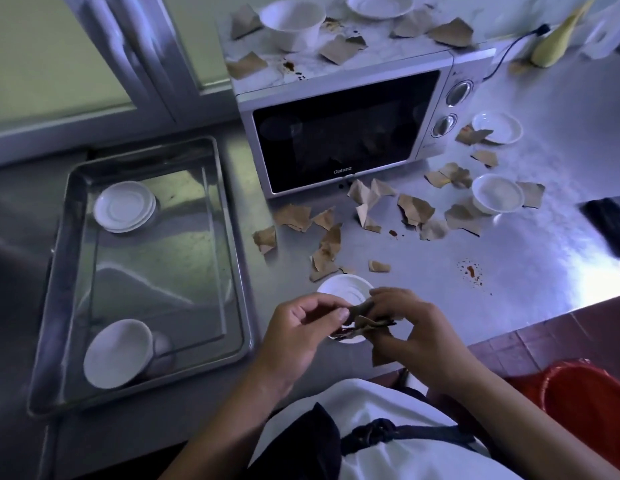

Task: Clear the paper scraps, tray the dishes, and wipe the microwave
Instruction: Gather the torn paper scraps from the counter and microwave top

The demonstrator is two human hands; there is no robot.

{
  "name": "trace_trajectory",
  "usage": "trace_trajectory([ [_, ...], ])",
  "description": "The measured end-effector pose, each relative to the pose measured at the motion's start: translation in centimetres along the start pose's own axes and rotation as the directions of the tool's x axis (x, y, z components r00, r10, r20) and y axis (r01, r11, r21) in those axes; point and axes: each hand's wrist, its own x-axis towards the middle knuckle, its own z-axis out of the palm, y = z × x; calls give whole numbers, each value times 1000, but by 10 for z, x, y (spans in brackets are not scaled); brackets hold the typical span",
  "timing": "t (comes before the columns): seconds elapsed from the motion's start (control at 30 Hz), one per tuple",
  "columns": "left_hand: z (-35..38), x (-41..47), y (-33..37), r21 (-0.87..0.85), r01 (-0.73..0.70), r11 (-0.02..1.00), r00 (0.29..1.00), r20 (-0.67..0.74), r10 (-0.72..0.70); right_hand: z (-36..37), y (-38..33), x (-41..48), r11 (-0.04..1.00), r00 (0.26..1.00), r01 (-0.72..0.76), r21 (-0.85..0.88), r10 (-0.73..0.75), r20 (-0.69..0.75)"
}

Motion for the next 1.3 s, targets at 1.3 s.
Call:
trace_trajectory([
  [1.3, -65, 123, -2, 680, -12, 733, 983, -127, 134, -36, 10, -23, 993, 990, -103, 65, 108, -91],
])
